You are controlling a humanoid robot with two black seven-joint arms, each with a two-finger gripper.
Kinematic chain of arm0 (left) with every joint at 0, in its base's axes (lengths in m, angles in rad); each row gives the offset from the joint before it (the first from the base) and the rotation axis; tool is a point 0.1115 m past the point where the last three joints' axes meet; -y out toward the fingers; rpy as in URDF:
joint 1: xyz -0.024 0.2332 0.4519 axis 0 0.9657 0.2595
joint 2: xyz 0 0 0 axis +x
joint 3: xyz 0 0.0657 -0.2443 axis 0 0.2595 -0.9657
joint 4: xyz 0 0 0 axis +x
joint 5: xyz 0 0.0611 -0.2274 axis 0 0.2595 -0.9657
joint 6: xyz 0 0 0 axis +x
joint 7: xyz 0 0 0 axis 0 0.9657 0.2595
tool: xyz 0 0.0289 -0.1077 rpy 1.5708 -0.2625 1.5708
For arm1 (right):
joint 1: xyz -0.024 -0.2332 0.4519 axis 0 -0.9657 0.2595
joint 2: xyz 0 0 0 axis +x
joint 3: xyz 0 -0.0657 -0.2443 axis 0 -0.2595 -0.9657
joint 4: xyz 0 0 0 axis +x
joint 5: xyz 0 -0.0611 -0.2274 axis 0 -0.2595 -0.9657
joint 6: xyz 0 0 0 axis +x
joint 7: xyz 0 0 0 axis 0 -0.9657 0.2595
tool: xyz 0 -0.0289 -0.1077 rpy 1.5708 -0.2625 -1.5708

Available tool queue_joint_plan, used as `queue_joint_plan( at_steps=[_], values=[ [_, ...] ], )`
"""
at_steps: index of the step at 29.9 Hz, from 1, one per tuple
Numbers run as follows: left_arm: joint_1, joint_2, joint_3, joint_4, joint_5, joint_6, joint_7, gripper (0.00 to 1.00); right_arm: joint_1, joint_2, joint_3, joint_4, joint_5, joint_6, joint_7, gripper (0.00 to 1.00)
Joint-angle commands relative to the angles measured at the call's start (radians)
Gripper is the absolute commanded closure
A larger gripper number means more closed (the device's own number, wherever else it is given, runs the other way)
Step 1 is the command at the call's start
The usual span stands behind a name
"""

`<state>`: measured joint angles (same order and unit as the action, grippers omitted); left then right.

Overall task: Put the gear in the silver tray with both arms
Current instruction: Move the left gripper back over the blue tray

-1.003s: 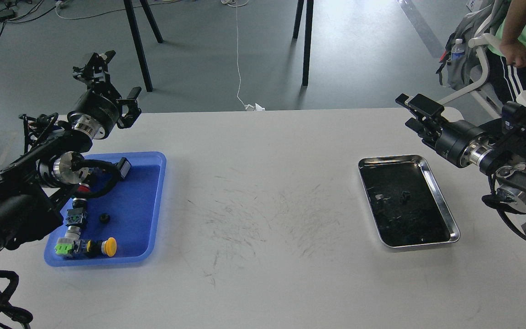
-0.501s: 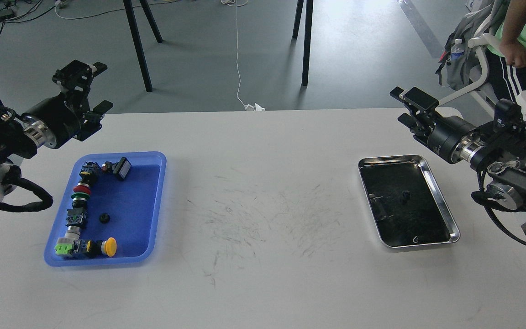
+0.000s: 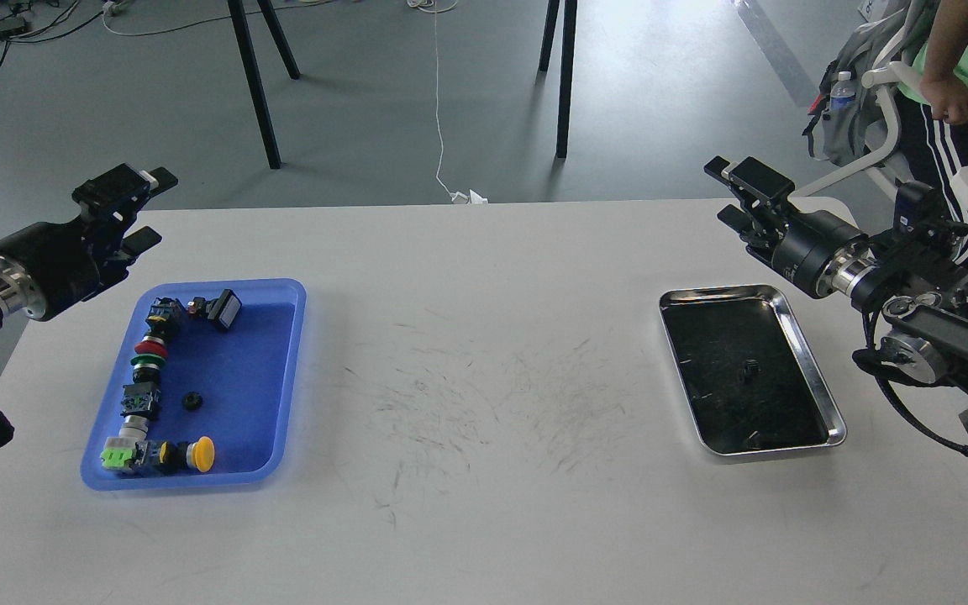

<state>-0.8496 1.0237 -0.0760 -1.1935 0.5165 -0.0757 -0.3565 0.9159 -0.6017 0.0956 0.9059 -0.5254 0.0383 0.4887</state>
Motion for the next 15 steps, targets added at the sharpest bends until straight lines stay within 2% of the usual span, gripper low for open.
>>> queue_joint_plan(
  at_steps=[1,5,8,15],
  values=[
    [0.007,-0.005,0.008,-0.005,0.023,0.007,-0.033,0.03,0.000,0.008,-0.001,0.002,0.001,-0.003,0.000,0.09],
    [0.006,-0.001,0.025,-0.023,0.066,0.025,-0.119,0.02,0.001,0.011,-0.001,0.004,0.001,-0.006,0.000,0.08],
    [0.004,0.003,0.030,-0.018,0.144,0.028,-0.132,0.02,0.001,0.011,-0.001,0.004,0.001,-0.008,0.000,0.08],
    [0.004,0.006,0.025,-0.021,0.626,0.031,-0.132,0.02,0.003,0.011,0.007,0.004,0.001,-0.008,0.000,0.07]
  ],
)
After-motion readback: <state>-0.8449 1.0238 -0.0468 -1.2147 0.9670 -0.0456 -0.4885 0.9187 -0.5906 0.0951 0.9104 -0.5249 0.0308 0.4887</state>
